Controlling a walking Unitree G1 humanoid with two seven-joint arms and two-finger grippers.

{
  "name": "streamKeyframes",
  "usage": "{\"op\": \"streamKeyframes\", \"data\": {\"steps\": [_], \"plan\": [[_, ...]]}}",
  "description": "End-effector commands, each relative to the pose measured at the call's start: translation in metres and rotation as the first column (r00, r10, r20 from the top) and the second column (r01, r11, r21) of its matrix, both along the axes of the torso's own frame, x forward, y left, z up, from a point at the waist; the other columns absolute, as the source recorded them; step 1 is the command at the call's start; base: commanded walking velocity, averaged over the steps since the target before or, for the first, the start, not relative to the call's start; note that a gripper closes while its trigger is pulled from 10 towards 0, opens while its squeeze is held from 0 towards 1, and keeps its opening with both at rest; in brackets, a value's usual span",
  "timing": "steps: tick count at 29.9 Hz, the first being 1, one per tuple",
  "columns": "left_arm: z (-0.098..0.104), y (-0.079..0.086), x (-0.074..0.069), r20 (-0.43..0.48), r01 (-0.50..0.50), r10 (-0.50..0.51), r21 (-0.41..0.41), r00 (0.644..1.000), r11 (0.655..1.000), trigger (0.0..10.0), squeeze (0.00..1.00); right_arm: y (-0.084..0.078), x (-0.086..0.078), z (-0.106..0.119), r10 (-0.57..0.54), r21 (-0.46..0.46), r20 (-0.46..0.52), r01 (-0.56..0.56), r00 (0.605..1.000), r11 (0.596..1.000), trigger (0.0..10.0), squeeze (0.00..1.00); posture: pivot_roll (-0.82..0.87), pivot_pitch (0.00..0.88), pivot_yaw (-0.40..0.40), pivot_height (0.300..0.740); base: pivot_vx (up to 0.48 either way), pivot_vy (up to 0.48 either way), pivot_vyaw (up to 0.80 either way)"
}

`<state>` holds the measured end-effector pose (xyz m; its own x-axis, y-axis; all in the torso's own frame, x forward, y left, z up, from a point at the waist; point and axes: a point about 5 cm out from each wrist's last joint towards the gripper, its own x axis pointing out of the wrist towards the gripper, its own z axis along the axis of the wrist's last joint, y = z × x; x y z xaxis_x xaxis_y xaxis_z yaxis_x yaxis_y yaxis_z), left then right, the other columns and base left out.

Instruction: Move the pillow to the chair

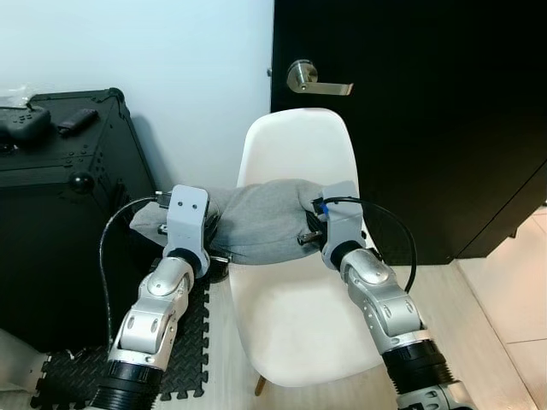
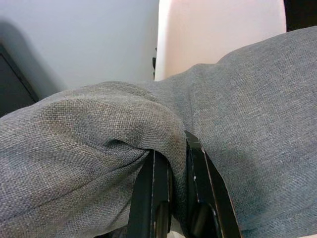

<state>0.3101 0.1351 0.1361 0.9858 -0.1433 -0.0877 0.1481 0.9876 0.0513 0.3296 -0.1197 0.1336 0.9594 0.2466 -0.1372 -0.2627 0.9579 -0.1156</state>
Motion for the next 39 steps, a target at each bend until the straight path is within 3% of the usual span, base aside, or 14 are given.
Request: {"op": "streamKeyframes", "data": {"steps": [1, 14, 34, 39], "plan": [[0.0018, 0.0137, 0.0008, 0.011, -0.053, 0.052, 0.052, 0.999, 0.997, 10.0, 0.00, -0.0149, 0.0016, 0.0007, -0.074, -0.010, 0.021, 0.074, 0.997, 0.997, 10.0, 0.00, 0.04, 0.075, 0.012, 0.729, 0.000, 0.000, 0.00], [0.0010, 0.0163, 0.0011, 0.010, -0.085, 0.085, 0.052, 0.996, 0.995, 10.0, 0.00, -0.0135, 0.0008, 0.0015, -0.066, -0.012, 0.023, 0.066, 0.998, 0.998, 10.0, 0.00, 0.04, 0.068, 0.011, 0.729, 0.000, -0.443, 0.00], [-0.0001, 0.0172, 0.0000, 0.007, -0.106, 0.106, 0.011, 0.994, 0.994, 10.0, 0.00, -0.0102, 0.0009, 0.0037, -0.048, -0.006, 0.028, 0.048, 0.998, 0.999, 10.0, 0.00, 0.03, 0.070, 0.005, 0.729, 0.000, 0.000, 0.00], [-0.0019, 0.0167, -0.0006, -0.016, -0.105, 0.105, -0.016, 0.994, 0.994, 10.0, 0.00, -0.0106, 0.0008, 0.0036, -0.049, -0.007, 0.027, 0.049, 0.998, 0.999, 10.0, 0.00, 0.03, 0.072, 0.005, 0.729, 0.000, 0.480, 0.00]]}}
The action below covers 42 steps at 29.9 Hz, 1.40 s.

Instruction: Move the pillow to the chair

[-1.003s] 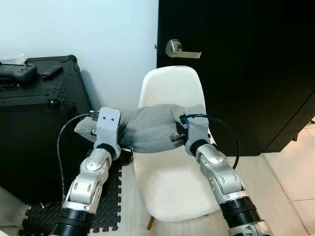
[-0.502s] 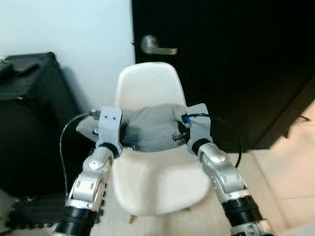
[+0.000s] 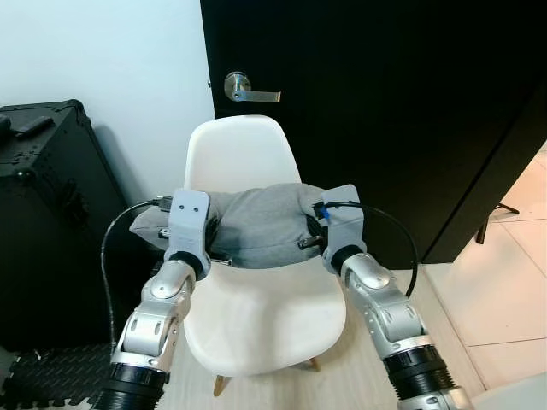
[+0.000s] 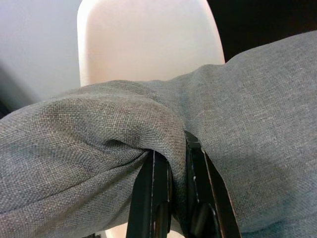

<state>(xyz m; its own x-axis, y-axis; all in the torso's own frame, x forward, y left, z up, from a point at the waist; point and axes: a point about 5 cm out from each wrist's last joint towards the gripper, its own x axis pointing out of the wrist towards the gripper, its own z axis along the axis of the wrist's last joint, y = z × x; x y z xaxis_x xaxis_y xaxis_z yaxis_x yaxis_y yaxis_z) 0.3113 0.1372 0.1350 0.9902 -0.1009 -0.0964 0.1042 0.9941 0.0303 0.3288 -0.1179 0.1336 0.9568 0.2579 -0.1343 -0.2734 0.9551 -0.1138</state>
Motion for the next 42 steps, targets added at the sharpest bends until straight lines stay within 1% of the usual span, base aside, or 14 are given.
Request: {"op": "streamKeyframes", "data": {"steps": [1, 6, 9, 18, 22, 28, 38, 42], "plan": [[-0.0006, 0.0144, -0.0019, -0.003, -0.057, 0.057, 0.003, 0.998, 0.998, 10.0, 0.00, -0.0126, 0.0016, 0.0036, -0.060, -0.009, 0.024, 0.061, 0.998, 0.998, 10.0, 0.00, 0.03, 0.072, 0.005, 0.729, 0.000, 0.480, 0.00], [-0.0009, 0.0140, -0.0017, -0.002, -0.055, 0.055, 0.012, 0.998, 0.998, 10.0, 0.00, -0.0134, 0.0020, 0.0032, -0.060, -0.010, 0.022, 0.061, 0.998, 0.998, 10.0, 0.00, 0.03, 0.075, 0.005, 0.729, 0.000, 0.096, 0.00], [-0.0029, 0.0135, -0.0020, -0.018, -0.044, 0.045, 0.020, 0.999, 0.999, 10.0, 0.00, -0.0136, 0.0021, 0.0024, -0.061, -0.008, 0.017, 0.061, 0.998, 0.998, 10.0, 0.00, 0.03, 0.076, 0.008, 0.729, 0.000, 0.000, 0.00], [-0.0018, 0.0147, -0.0003, -0.010, -0.040, 0.040, 0.025, 0.999, 0.999, 10.0, 0.00, -0.0142, 0.0014, 0.0001, -0.074, 0.000, 0.006, 0.074, 0.997, 0.997, 10.0, 0.00, 0.04, 0.077, 0.010, 0.729, 0.000, 0.000, 0.00], [-0.0016, 0.0146, 0.0003, -0.004, -0.039, 0.039, 0.040, 0.999, 0.998, 10.0, 0.00, -0.0174, 0.0016, -0.0029, -0.106, 0.040, -0.035, 0.107, 0.994, 0.993, 10.0, 0.00, 0.04, 0.076, 0.010, 0.710, 0.000, 0.000, 0.00], [-0.0017, 0.0143, 0.0003, -0.006, -0.036, 0.036, 0.042, 0.999, 0.998, 10.0, 0.00, -0.0183, 0.0018, -0.0020, -0.103, 0.025, -0.023, 0.104, 0.994, 0.994, 10.0, 0.00, 0.04, 0.077, 0.011, 0.700, 0.000, 0.000, 0.00], [-0.0035, 0.0127, -0.0010, -0.017, -0.024, 0.025, 0.041, 1.000, 0.999, 10.0, 0.00, -0.0176, 0.0016, -0.0013, -0.100, 0.028, -0.023, 0.101, 0.995, 0.994, 10.0, 0.00, 0.04, 0.079, 0.009, 0.655, 0.000, 0.000, 0.00], [-0.0042, 0.0125, -0.0017, -0.020, -0.024, 0.025, 0.043, 0.999, 0.999, 10.0, 0.00, -0.0175, 0.0016, -0.0012, -0.098, 0.029, -0.025, 0.099, 0.995, 0.995, 10.0, 0.00, 0.04, 0.080, 0.008, 0.645, 0.000, 0.000, 0.00]]}}
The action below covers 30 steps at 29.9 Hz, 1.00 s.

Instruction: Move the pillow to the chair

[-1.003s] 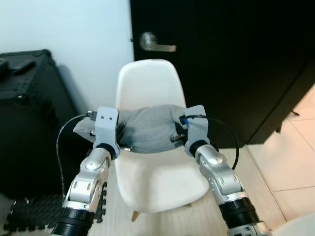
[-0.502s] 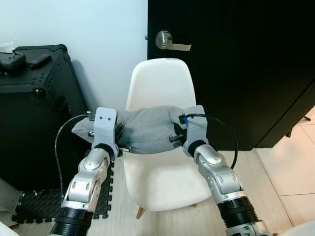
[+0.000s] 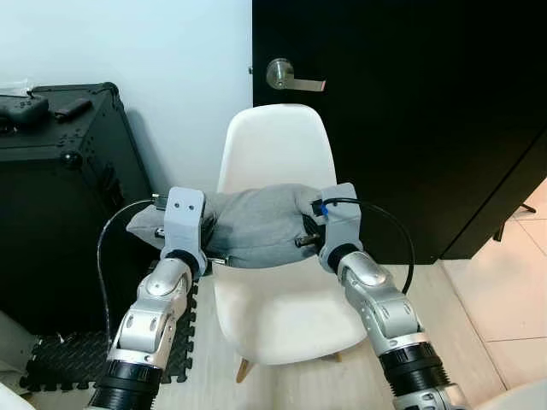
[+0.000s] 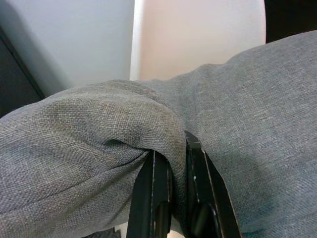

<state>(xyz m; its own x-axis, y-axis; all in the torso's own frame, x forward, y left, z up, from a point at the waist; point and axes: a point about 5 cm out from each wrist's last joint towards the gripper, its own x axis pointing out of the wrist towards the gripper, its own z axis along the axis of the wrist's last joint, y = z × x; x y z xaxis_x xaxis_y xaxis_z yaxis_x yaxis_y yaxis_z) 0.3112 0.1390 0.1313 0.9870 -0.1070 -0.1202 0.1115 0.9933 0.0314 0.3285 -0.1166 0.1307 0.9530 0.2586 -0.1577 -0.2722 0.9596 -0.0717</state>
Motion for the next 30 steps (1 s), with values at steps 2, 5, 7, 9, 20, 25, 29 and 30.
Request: {"op": "streamKeyframes", "data": {"steps": [2, 5, 7, 9, 20, 25, 29, 30], "plan": [[-0.001, 0.010, -0.002, 0.002, -0.031, 0.031, 0.038, 1.000, 0.999, 10.0, 0.00, -0.018, 0.002, 0.001, -0.091, -0.005, 0.006, 0.091, 0.996, 0.996, 10.0, 0.00, 0.03, 0.079, 0.008, 0.635, 0.000, 0.000, 0.00], [-0.001, 0.010, -0.002, 0.001, -0.030, 0.030, 0.038, 1.000, 0.999, 10.0, 0.00, -0.018, 0.002, 0.001, -0.089, -0.007, 0.006, 0.089, 0.996, 0.996, 10.0, 0.00, 0.03, 0.078, 0.007, 0.625, 0.000, 0.000, 0.00], [-0.001, 0.010, -0.002, 0.002, -0.030, 0.030, 0.037, 1.000, 0.999, 10.0, 0.00, -0.018, 0.002, 0.001, -0.088, -0.007, 0.006, 0.088, 0.996, 0.996, 10.0, 0.00, 0.03, 0.078, 0.007, 0.620, 0.000, 0.000, 0.00], [-0.001, 0.010, -0.002, 0.003, -0.029, 0.029, 0.038, 1.000, 0.999, 10.0, 0.00, -0.018, 0.002, 0.001, -0.087, -0.011, 0.008, 0.087, 0.996, 0.996, 10.0, 0.00, 0.03, 0.075, 0.008, 0.610, 0.000, 0.000, 0.00], [-0.001, 0.011, 0.001, 0.011, -0.037, 0.037, 0.039, 0.999, 0.999, 10.0, 0.00, -0.015, 0.006, 0.006, -0.072, -0.009, 0.039, 0.072, 0.997, 0.997, 10.0, 0.00, 0.03, 0.071, 0.005, 0.605, 0.000, 0.000, 0.00], [-0.001, 0.010, 0.007, 0.025, -0.034, 0.032, 0.053, 0.999, 0.998, 10.0, 0.00, -0.011, 0.015, 0.009, -0.056, -0.036, 0.064, 0.059, 0.996, 0.998, 10.0, 0.00, 0.02, 0.070, 0.010, 0.605, 0.000, 0.000, 0.00], [0.001, 0.010, 0.019, 0.047, -0.020, 0.015, 0.102, 0.999, 0.995, 10.0, 0.00, -0.007, 0.027, 0.013, -0.047, -0.049, 0.074, 0.051, 0.996, 0.998, 10.0, 0.00, 0.03, 0.073, 0.005, 0.605, 0.000, 0.000, 0.00], [0.001, 0.010, 0.019, 0.047, -0.020, 0.015, 0.102, 0.999, 0.995, 10.0, 0.00, -0.007, 0.027, 0.013, -0.047, -0.049, 0.074, 0.051, 0.996, 0.998, 10.0, 0.00, 0.03, 0.073, 0.005, 0.605, 0.000, 0.000, 0.00]]}}
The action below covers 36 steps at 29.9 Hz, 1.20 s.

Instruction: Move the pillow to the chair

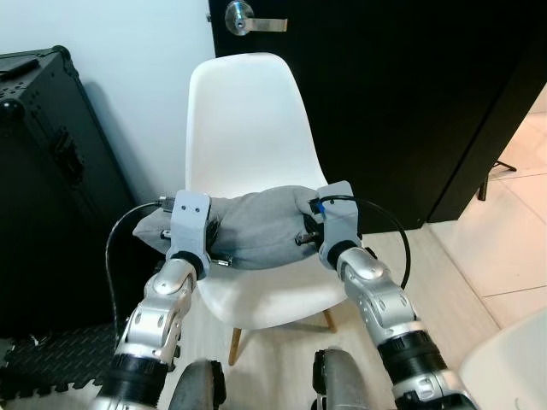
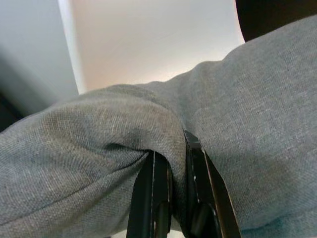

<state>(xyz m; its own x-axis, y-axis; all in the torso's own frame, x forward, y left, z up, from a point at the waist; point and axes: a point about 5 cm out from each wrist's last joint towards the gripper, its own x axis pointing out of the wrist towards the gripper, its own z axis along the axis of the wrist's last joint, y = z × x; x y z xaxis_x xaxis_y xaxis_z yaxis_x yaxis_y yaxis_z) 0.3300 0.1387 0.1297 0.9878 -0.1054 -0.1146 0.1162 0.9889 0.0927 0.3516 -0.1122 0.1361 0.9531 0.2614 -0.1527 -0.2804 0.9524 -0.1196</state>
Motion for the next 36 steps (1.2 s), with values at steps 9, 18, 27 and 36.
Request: {"op": "streamKeyframes", "data": {"steps": [9, 18, 27, 36], "plan": [[0.015, 0.015, 0.032, 0.083, 0.004, -0.015, 0.126, 0.996, 0.992, 10.0, 0.00, -0.015, 0.026, 0.015, -0.133, 0.064, 0.061, 0.129, 0.989, 0.990, 10.0, 0.00, 0.02, 0.135, 0.001, 0.585, 0.000, 0.000, 0.00], [0.019, 0.008, 0.049, 0.089, 0.020, -0.036, 0.175, 0.995, 0.984, 10.0, 0.00, -0.026, 0.043, 0.033, -0.190, 0.019, 0.161, 0.190, 0.968, 0.982, 10.0, 0.00, 0.02, 0.203, -0.010, 0.585, 0.000, 0.000, 0.00], [-0.024, -0.022, 0.043, -0.123, 0.121, -0.104, 0.136, 0.987, 0.983, 10.0, 0.00, -0.025, 0.042, 0.006, -0.131, -0.139, 0.049, 0.137, 0.990, 0.981, 10.0, 0.00, 0.01, 0.216, -0.019, 0.585, 0.000, 0.000, 0.00], [-0.044, -0.040, 0.033, -0.233, 0.079, -0.093, -0.071, 0.968, 0.994, 10.0, 0.00, -0.039, 0.038, -0.007, -0.202, -0.237, 0.039, 0.205, 0.979, 0.950, 10.0, 0.00, 0.01, 0.213, -0.015, 0.585, 0.000, 0.000, 0.00]]}}
